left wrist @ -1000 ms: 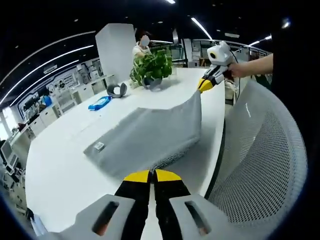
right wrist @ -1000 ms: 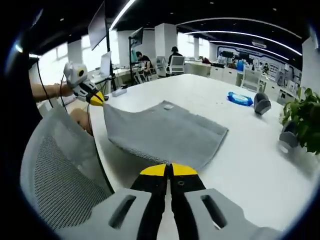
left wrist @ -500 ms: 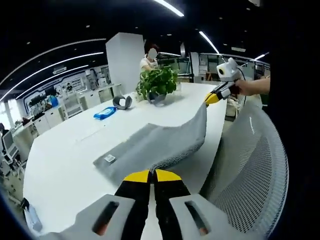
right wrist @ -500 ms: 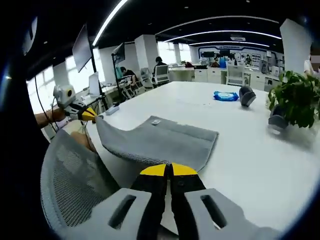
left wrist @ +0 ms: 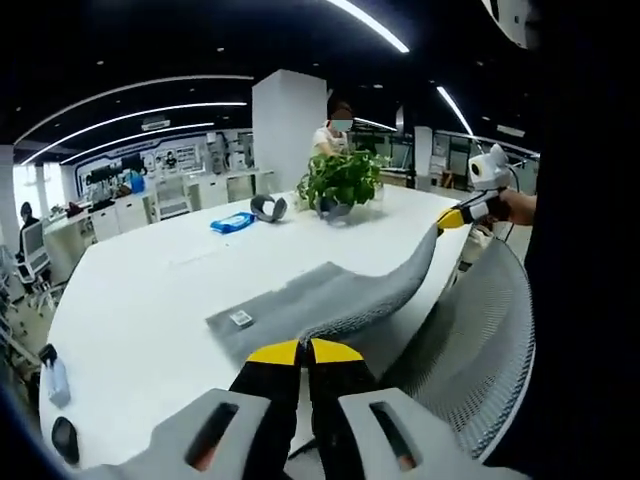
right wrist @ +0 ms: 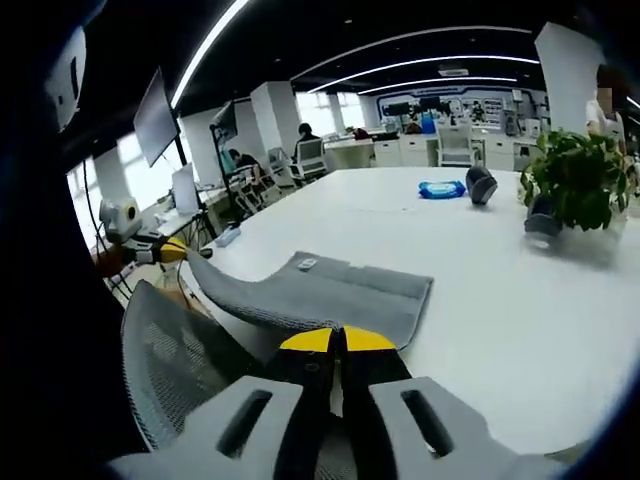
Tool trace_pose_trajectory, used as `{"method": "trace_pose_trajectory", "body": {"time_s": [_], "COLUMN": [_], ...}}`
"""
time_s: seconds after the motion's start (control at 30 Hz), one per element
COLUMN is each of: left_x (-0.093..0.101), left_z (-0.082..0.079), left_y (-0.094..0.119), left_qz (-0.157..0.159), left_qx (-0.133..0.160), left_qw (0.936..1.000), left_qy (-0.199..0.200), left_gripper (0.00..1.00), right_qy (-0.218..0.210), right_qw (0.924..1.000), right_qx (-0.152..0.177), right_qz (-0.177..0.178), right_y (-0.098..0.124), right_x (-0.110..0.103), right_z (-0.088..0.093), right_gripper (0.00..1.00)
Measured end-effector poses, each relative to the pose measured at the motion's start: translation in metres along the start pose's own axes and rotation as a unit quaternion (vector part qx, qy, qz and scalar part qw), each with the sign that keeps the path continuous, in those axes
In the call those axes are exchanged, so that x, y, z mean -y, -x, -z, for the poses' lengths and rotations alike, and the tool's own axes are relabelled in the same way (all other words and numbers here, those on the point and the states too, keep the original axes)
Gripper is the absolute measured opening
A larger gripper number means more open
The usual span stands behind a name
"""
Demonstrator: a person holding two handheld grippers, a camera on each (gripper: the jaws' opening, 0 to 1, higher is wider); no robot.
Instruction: Fold the towel on the table until its edges align and the towel forms a compact rectangular stack.
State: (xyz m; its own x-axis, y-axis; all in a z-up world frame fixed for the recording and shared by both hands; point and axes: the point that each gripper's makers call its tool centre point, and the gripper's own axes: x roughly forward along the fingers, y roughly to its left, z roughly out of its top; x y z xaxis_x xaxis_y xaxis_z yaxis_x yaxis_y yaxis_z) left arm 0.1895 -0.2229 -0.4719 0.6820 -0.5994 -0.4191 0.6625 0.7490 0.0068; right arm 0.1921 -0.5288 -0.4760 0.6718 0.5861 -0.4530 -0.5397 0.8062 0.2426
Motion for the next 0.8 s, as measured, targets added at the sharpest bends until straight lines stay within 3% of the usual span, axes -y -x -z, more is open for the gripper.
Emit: {"method": "trace_pose_trajectory", "body": {"time_s": [0.07,0.23,0.47,0.6,0.8], "left_x": [0.0,-0.009,-0.028,-0.042,-0.059], "left_z": [0.0,-0.006,-0.018,-0.016,-0.02], "left_y": [0.003,0.003,-0.012,-0.028,-0.042], "left_qz": [-0.005,-0.024,-0.038,-0.055,-0.058], "left_qx": [0.001,0.006,0.013,-0.01,-0.009], "left_qw": [1.0,0.9997,0.9988,0.9974,0.9971], "left_qy": [0.005,-0.004,-0.027,-0.047,-0.048], "left_gripper": [0.02,0.02,0.02,0.02,0.02], "right_qy": [-0.024,-0.03,0.004,0.008,0.04], "right_qw": [0.9997,0.9995,0.9996,0.9991,0.9975], "right_qx": [-0.004,-0.004,0.007,0.02,0.003], "right_qz": [0.006,0.009,0.026,0.037,0.058], "right_y": [0.002,-0.001,-0.019,-0.037,-0.059], "right_x": [-0.003,-0.006,0.015,0.025,0.04], "right_z": [0.004,0.008,-0.017,-0.031,-0.041], "right_gripper": [0.0,0.0,0.0,0.0,0.0]}}
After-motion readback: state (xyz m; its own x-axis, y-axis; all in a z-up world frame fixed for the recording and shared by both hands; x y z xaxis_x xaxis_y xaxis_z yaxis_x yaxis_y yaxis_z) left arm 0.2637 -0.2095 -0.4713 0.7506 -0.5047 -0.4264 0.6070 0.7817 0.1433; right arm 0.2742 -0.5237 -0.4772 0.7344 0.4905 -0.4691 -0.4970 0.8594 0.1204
